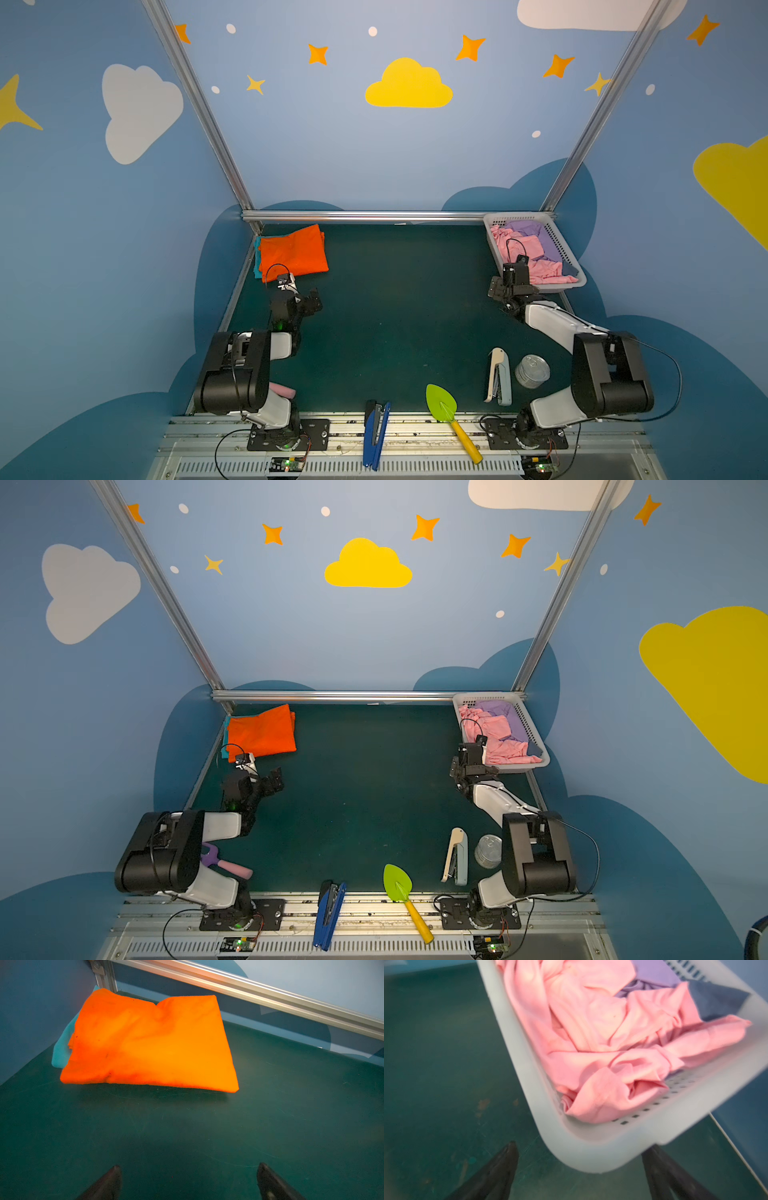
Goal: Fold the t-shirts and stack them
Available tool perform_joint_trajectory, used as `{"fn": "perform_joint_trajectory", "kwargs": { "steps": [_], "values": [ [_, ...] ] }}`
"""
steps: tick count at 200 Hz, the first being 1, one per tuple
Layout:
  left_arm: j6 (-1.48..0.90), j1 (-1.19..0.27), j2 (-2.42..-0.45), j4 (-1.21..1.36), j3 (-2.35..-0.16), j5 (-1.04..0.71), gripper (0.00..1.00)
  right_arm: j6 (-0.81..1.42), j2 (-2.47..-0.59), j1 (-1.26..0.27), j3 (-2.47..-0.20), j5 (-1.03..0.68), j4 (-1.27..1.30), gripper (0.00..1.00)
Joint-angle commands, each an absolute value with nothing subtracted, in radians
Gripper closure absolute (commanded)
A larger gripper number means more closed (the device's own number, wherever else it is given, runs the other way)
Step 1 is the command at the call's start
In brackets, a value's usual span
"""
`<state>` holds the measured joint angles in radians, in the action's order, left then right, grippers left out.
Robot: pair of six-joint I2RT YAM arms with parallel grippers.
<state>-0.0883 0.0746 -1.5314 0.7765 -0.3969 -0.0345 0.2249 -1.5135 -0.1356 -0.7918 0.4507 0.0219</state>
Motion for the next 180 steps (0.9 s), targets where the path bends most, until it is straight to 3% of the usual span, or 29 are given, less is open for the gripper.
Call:
{"fn": "perform_joint_trajectory", "kwargs": {
  "steps": [1, 5, 22, 35, 45, 61, 76, 87, 101, 141, 169, 180],
  "values": [
    [-0.077, 0.075, -1.519, 0.767, -0.405, -0.040, 0.00, 0.116, -1.554, -0.133, -0.785, 0.368, 0.129, 0.08],
    [-0.077, 0.075, -1.519, 0.767, -0.406, -0.040, 0.00, 0.038, -1.560, -0.129, -0.759, 0.338, 0.192, 0.07],
    [-0.077, 0.075, -1.519, 0.767, -0.406, -0.040, 0.00, 0.070, -1.515, -0.117, -0.715, 0.264, 0.218, 0.07],
    [-0.077, 0.075, -1.519, 0.767, -0.405, -0.040, 0.00, 0.039, -1.444, -0.068, -0.596, 0.064, 0.328, 0.07],
    [-0.077, 0.076, -1.519, 0.767, -0.406, -0.041, 0.00, -0.053, -1.422, -0.038, -0.426, -0.079, 0.626, 0.07],
    [-0.077, 0.075, -1.519, 0.768, -0.405, -0.042, 0.00, -0.022, -1.399, -0.037, -0.270, -0.059, 0.901, 0.07],
    [-0.079, 0.075, -1.519, 0.768, -0.405, -0.041, 0.00, -0.056, -1.372, -0.063, -0.316, -0.111, 0.757, 0.07],
    [-0.078, 0.075, -1.519, 0.767, -0.405, -0.041, 0.00, -0.048, -1.393, -0.098, -0.446, -0.028, 0.519, 0.07],
    [-0.076, 0.076, -1.519, 0.767, -0.405, -0.041, 0.00, 0.009, -1.447, -0.020, -0.551, -0.119, 0.391, 0.07],
    [-0.078, 0.071, -1.512, 0.783, -0.396, -0.029, 0.00, 0.021, -1.451, 0.002, -0.549, -0.167, 0.402, 0.07],
    [-0.011, -0.039, -1.447, 1.294, -0.083, 0.150, 0.00, -0.018, -1.394, -0.018, -0.457, -0.185, 0.510, 0.07],
    [-0.004, -0.040, -1.484, 1.329, -0.082, 0.135, 0.00, -0.029, -1.342, -0.038, -0.376, -0.163, 0.600, 0.07]
  ]
}}
